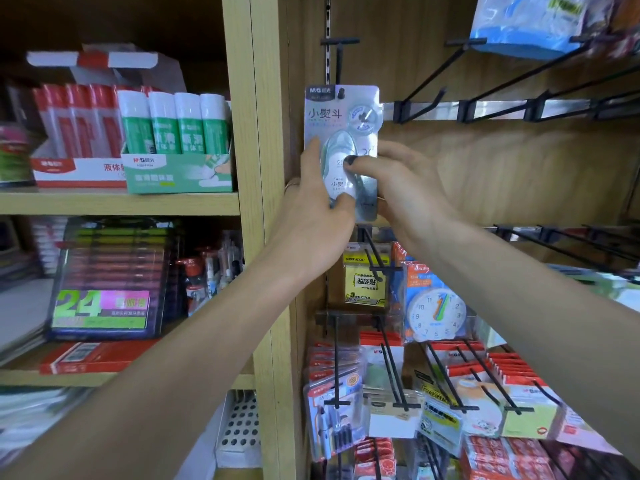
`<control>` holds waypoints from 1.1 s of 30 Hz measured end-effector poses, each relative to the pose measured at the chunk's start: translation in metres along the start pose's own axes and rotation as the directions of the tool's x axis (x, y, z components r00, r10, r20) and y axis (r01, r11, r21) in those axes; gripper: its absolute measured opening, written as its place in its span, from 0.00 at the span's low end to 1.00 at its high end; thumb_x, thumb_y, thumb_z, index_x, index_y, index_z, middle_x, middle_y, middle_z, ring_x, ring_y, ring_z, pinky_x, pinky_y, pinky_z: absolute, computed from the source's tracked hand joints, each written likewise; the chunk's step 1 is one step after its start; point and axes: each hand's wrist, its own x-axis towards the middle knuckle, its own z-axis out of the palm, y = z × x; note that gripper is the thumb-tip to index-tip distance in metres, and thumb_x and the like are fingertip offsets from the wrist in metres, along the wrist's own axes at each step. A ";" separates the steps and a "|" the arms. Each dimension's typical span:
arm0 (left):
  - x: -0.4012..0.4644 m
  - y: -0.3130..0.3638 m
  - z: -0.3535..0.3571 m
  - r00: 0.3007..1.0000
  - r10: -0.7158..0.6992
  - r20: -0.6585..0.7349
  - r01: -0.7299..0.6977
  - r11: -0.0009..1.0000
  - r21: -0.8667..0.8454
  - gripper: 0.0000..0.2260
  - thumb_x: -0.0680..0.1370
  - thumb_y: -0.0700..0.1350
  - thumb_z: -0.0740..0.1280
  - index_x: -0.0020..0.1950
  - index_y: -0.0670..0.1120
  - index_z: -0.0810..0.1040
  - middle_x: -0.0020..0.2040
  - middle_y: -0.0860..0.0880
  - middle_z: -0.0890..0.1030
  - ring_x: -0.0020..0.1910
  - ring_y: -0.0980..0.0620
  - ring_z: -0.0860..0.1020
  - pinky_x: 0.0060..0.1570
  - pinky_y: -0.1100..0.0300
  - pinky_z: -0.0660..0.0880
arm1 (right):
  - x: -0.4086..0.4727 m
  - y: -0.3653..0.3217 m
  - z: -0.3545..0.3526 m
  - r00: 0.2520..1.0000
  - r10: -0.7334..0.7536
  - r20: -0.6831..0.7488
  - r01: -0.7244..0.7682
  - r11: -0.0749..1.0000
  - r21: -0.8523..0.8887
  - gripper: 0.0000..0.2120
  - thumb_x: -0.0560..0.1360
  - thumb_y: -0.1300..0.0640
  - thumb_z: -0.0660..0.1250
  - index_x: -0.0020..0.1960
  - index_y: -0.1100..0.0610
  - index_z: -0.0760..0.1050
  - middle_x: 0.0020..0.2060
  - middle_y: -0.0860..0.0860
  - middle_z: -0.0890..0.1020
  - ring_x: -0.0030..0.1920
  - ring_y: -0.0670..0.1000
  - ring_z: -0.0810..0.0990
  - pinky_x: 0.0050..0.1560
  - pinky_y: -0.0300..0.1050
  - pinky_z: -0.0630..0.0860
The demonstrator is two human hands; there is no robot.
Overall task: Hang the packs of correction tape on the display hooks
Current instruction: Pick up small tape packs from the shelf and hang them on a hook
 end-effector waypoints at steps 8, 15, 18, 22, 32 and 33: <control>0.034 -0.016 0.022 0.989 -0.125 0.082 0.133 0.986 -0.099 0.34 0.83 0.46 0.60 0.83 0.63 0.46 0.73 0.41 0.72 0.43 0.52 0.81 0.26 0.69 0.72 | 0.033 0.025 -0.004 0.994 0.092 -0.063 -0.098 0.991 -0.096 0.05 0.74 0.62 0.76 0.47 0.57 0.81 0.48 0.59 0.88 0.42 0.57 0.88 0.36 0.48 0.83; 0.046 -0.027 0.037 0.960 -0.249 0.124 0.265 0.956 -0.127 0.39 0.71 0.51 0.59 0.82 0.60 0.53 0.69 0.47 0.76 0.67 0.46 0.75 0.68 0.47 0.74 | 0.065 0.039 0.004 0.986 0.152 -0.063 -0.163 0.957 -0.241 0.13 0.78 0.58 0.73 0.61 0.59 0.82 0.56 0.57 0.87 0.53 0.57 0.87 0.48 0.50 0.85; 0.048 -0.026 0.038 0.948 -0.300 0.105 0.311 0.943 -0.116 0.32 0.77 0.48 0.63 0.80 0.56 0.58 0.67 0.47 0.77 0.63 0.45 0.77 0.66 0.50 0.75 | 0.070 0.040 0.004 0.984 0.170 -0.048 -0.176 0.924 -0.339 0.13 0.80 0.54 0.70 0.63 0.58 0.80 0.58 0.56 0.86 0.52 0.56 0.85 0.55 0.52 0.83; 0.045 -0.026 0.037 0.939 -0.318 0.129 0.333 0.936 -0.117 0.28 0.83 0.44 0.62 0.82 0.52 0.57 0.69 0.50 0.76 0.65 0.48 0.75 0.60 0.58 0.69 | 0.069 0.040 0.006 0.976 0.215 -0.036 -0.211 0.885 -0.414 0.20 0.83 0.50 0.67 0.69 0.61 0.77 0.61 0.57 0.84 0.53 0.56 0.84 0.49 0.50 0.83; -0.024 -0.018 0.019 0.976 -0.206 0.066 0.208 0.978 -0.014 0.21 0.83 0.45 0.64 0.76 0.53 0.66 0.49 0.58 0.79 0.47 0.59 0.79 0.46 0.71 0.73 | 0.020 0.046 -0.002 0.999 -0.026 0.027 0.037 0.771 -0.636 0.21 0.81 0.49 0.65 0.72 0.56 0.71 0.58 0.53 0.80 0.57 0.55 0.80 0.51 0.44 0.71; -0.033 -0.024 0.018 0.983 -0.177 0.058 0.179 0.983 -0.033 0.17 0.82 0.44 0.65 0.71 0.53 0.70 0.50 0.57 0.80 0.49 0.56 0.81 0.52 0.65 0.76 | 0.011 0.046 -0.003 0.994 -0.103 0.036 0.103 0.775 -0.623 0.22 0.80 0.48 0.65 0.72 0.55 0.69 0.59 0.54 0.78 0.57 0.56 0.79 0.53 0.46 0.72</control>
